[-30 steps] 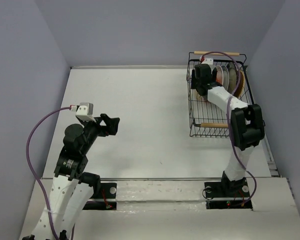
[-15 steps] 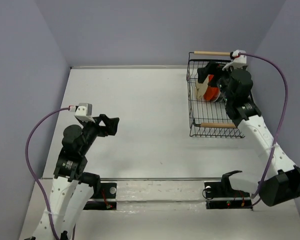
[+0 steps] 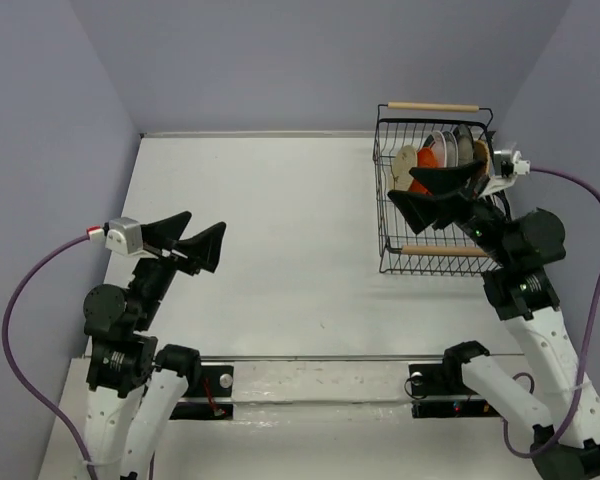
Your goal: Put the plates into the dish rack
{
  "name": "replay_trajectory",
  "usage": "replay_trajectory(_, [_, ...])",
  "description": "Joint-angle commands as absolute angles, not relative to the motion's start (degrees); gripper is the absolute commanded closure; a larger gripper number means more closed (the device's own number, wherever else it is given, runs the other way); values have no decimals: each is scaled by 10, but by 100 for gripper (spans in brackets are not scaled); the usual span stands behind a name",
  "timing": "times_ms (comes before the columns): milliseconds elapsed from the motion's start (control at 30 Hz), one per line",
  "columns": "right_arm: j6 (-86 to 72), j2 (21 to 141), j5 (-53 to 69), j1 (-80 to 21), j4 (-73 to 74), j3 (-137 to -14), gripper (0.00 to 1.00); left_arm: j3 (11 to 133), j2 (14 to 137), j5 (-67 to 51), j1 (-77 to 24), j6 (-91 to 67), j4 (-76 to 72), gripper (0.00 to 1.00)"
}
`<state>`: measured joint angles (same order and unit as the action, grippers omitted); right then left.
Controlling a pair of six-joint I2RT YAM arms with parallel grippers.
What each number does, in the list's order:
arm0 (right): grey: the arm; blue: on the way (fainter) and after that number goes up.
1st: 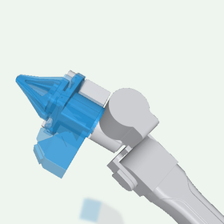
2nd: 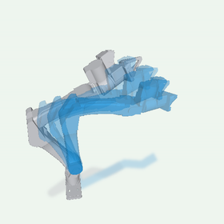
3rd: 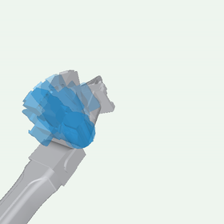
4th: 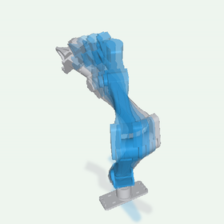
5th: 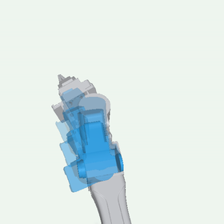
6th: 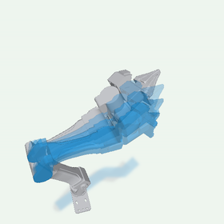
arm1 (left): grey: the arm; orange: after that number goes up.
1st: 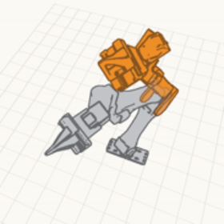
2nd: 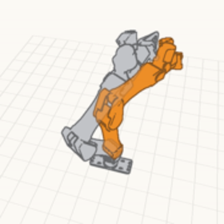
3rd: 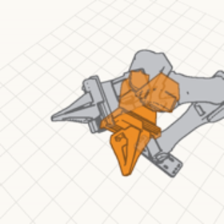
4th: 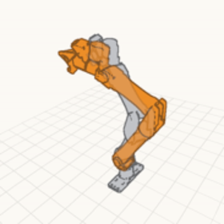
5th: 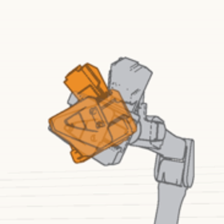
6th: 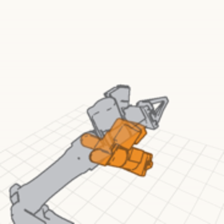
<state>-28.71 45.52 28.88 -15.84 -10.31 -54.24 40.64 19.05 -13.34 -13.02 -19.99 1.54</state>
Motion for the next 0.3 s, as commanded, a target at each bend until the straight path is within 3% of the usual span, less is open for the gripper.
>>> replay_trajectory(0, [-318, 409, 331, -160, -143, -531, 0, 453, 196, -170, -127, -233, -69, 1])
replay_trajectory(267, [-326, 411, 336, -160, -135, -511, 0, 476, 225, -210, -127, -231, -67, 1])
